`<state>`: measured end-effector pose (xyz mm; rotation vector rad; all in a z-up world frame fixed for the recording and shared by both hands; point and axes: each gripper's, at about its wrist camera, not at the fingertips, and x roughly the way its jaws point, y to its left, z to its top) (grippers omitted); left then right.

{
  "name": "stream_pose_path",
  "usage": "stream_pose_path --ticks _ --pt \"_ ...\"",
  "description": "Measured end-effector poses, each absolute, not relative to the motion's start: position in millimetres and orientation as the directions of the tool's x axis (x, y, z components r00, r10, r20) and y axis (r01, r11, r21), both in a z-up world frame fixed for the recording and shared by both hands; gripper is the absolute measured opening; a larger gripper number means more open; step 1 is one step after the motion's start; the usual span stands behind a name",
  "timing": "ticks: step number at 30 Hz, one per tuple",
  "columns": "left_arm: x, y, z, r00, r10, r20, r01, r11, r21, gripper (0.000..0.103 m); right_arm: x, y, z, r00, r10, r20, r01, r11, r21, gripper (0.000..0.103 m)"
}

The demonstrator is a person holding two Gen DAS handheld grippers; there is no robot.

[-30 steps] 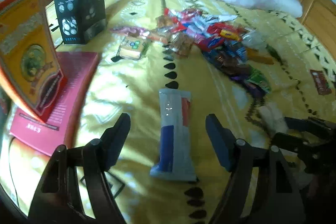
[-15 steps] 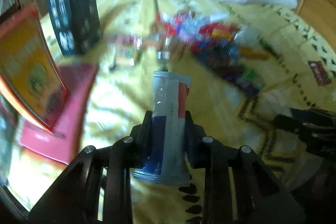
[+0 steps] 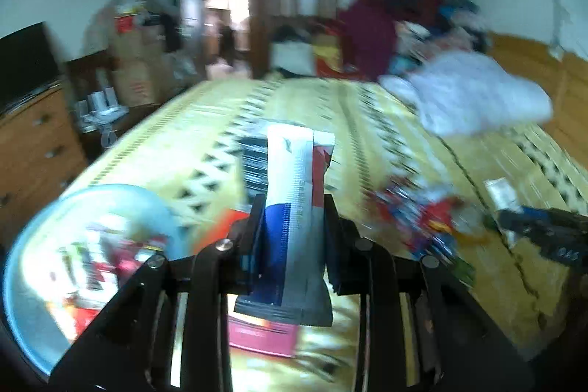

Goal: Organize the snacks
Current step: 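Carry both packets over the clear basin with both tools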

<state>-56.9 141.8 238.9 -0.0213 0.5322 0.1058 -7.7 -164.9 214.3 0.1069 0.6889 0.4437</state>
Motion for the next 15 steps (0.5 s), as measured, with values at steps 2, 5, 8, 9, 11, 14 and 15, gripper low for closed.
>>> stream_pose_path --ticks 2,5,8,9,11,14,15 --pt "-60 179 247 0.851 0.181 -0.494 -0.204 0.979 0.007 0.028 -3 -142 233 0.688 0.456 -0.564 -0.402 0.887 0.227 0.045" --pt "-62 219 250 0.823 0.265 -0.502 -0.311 0.951 -0.007 0.028 5 -92 262 0.669 0.533 -0.519 -0.492 0.84 0.228 0.045" --pt "-64 258 247 0.784 0.35 -0.513 -0.41 0.912 -0.003 0.028 11 -39 282 0.611 0.621 -0.491 -0.581 0.773 0.255 0.045" --pt "-64 267 247 0.771 0.376 -0.513 -0.436 0.9 0.004 0.028 11 -22 287 0.593 0.641 -0.487 -0.605 0.754 0.256 0.045" --pt "-66 287 242 0.741 0.422 -0.523 -0.49 0.872 0.009 0.028 12 22 293 0.535 0.692 -0.484 -0.663 0.699 0.267 0.045" --pt "-69 308 236 0.703 0.464 -0.539 -0.543 0.84 0.015 0.028 10 79 294 0.453 0.744 -0.49 -0.724 0.628 0.284 0.045" --pt "-70 318 235 0.695 0.468 -0.546 -0.553 0.833 0.011 0.028 10 99 293 0.421 0.76 -0.495 -0.741 0.603 0.295 0.045"
